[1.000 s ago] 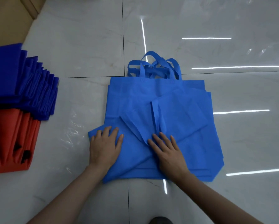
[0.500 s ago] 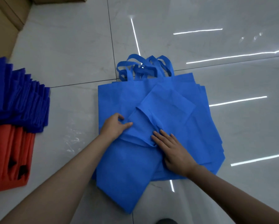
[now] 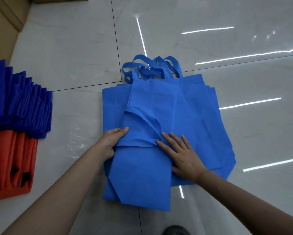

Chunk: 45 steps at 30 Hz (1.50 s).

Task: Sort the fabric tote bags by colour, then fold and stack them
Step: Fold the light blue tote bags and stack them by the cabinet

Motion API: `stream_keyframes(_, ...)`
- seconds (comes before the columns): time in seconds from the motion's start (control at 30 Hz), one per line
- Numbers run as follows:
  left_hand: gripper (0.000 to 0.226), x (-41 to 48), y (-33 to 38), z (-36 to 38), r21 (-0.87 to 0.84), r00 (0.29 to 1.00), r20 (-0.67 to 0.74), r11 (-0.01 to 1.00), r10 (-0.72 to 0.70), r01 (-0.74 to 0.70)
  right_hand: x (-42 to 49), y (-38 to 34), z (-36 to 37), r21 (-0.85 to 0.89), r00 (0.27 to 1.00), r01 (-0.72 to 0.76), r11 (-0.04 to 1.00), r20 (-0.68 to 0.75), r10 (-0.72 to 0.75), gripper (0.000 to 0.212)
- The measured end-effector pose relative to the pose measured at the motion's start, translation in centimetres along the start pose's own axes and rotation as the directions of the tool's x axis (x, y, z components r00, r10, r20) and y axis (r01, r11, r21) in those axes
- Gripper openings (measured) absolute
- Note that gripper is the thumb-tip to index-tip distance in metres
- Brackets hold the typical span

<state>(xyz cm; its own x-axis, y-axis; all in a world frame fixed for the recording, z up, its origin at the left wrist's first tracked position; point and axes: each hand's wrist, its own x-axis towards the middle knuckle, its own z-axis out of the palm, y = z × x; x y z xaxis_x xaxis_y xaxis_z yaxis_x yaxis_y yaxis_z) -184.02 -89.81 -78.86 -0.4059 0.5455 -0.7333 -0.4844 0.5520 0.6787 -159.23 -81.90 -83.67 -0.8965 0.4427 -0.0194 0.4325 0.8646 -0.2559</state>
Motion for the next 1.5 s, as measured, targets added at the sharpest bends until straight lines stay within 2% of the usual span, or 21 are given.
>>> stream_keyframes(0.1,0.010,-0.3,-1.1,-1.2,0.235,0.962,-0.049,0.940,0.267,-0.249,0.8,0.0,-0.1,0.258,0.992,-0.126,0.958,0.064,0.113,0.064)
stream_keyframes(0.17,0.023,-0.8,-1.7,-2.7,0.302,0.928,0.034,0.881,0.372,-0.365,1.0,0.2,-0.3,0.420,0.983,-0.183,0.889,0.094,0.158,0.061)
stream_keyframes(0.3,0.035,-2.2,-1.7,-3.9,0.338,0.901,0.254,0.841,0.351,-0.422,2.4,0.0,-1.0,0.620,0.953,-0.257,0.741,0.038,0.299,0.038)
stream_keyframes(0.37,0.025,-2.3,-1.5,-3.4,0.327,0.916,0.251,0.863,0.312,-0.384,3.8,-0.6,-1.4,0.709,0.870,-0.383,0.592,0.061,0.490,0.032)
stream_keyframes(0.43,0.007,-1.7,-1.1,-2.5,0.292,0.949,0.164,0.906,0.268,-0.306,5.2,-1.0,-1.9,0.704,0.767,-0.513,0.491,0.119,0.630,0.057)
stream_keyframes(0.47,0.012,-1.3,-0.9,-2.1,0.280,0.960,0.109,0.918,0.259,-0.280,5.9,-1.0,-2.1,0.697,0.715,-0.569,0.436,0.157,0.681,0.067)
stream_keyframes(0.53,0.023,-0.4,-0.8,-1.1,0.253,0.963,0.001,0.931,0.271,-0.263,7.1,-1.0,-2.6,0.687,0.629,-0.638,0.348,0.203,0.751,0.066)
stream_keyframes(0.67,0.035,0.4,-0.7,1.0,0.215,0.909,-0.199,0.921,0.367,-0.325,8.9,-1.2,-3.2,0.589,0.529,-0.735,0.336,0.187,0.828,0.059)
stream_keyframes(0.77,0.036,1.3,-0.7,1.8,0.205,0.871,-0.339,0.931,0.356,-0.301,9.8,-1.2,-3.3,0.520,0.464,-0.796,0.310,0.195,0.864,0.058)
stream_keyframes(0.9,0.047,1.4,-1.1,1.8,0.245,0.859,-0.377,0.932,0.345,-0.267,9.7,-1.6,-3.5,0.397,0.434,-0.854,0.338,0.182,0.883,0.057)
stream_keyframes(0.97,0.042,1.0,-1.2,1.3,0.381,0.854,-0.314,0.878,0.416,-0.288,9.4,-1.9,-3.6,0.372,0.456,-0.832,0.411,0.038,0.889,0.052)
stream_keyframes(1.0,0.040,0.7,-1.2,0.9,0.444,0.850,-0.288,0.848,0.441,-0.290,9.2,-2.0,-3.6,0.330,0.516,-0.779,0.533,-0.144,0.844,0.051)
stream_keyframes(1.07,0.037,0.4,-1.2,0.0,0.545,0.834,-0.252,0.784,0.491,-0.297,9.2,-2.4,-3.8,0.155,0.671,-0.583,0.797,-0.462,0.580,0.047)
stream_keyframes(1.1,0.037,0.1,-1.1,-0.3,0.596,0.826,-0.235,0.747,0.513,-0.295,9.3,-2.9,-3.7,0.081,0.721,-0.473,0.877,-0.536,0.439,0.045)
stream_keyframes(1.17,0.041,-0.6,-1.2,-0.8,0.711,0.828,-0.205,0.661,0.522,-0.241,9.8,-4.5,-2.7,0.044,0.812,-0.337,0.941,-0.492,0.313,0.046)
stream_keyframes(1.23,0.047,-1.5,-1.9,-0.9,0.817,0.834,-0.211,0.561,0.510,-0.136,10.1,-6.6,-1.1,0.054,0.890,-0.324,0.944,-0.322,0.324,0.052)
stream_keyframes(1.27,0.049,-2.1,-2.5,-0.8,0.858,0.817,-0.222,0.504,0.532,-0.095,10.1,-7.3,0.0,0.034,0.920,-0.319,0.947,-0.229,0.318,0.055)
stream_keyframes(1.33,0.050,-2.4,-4.2,-0.7,0.938,0.714,-0.204,0.341,0.670,-0.052,9.8,-7.6,1.9,-0.024,0.953,-0.290,0.957,-0.101,0.287,0.057)
stream_keyframes(1.4,0.047,-1.5,-5.7,-0.5,0.989,0.574,-0.061,0.127,0.817,-0.076,9.6,-7.0,3.0,-0.049,0.960,-0.275,0.960,-0.061,0.272,0.056)
stream_keyframes(1.47,0.041,0.0,-6.5,-0.3,0.981,0.552,0.112,-0.003,0.826,-0.195,9.8,-7.0,3.1,-0.051,0.963,-0.268,0.962,-0.048,0.265,0.056)
stream_keyframes(1.5,0.042,0.6,-6.6,-0.1,0.972,0.573,0.151,-0.014,0.806,-0.236,9.9,-7.0,3.1,-0.042,0.966,-0.258,0.965,-0.045,0.256,0.055)
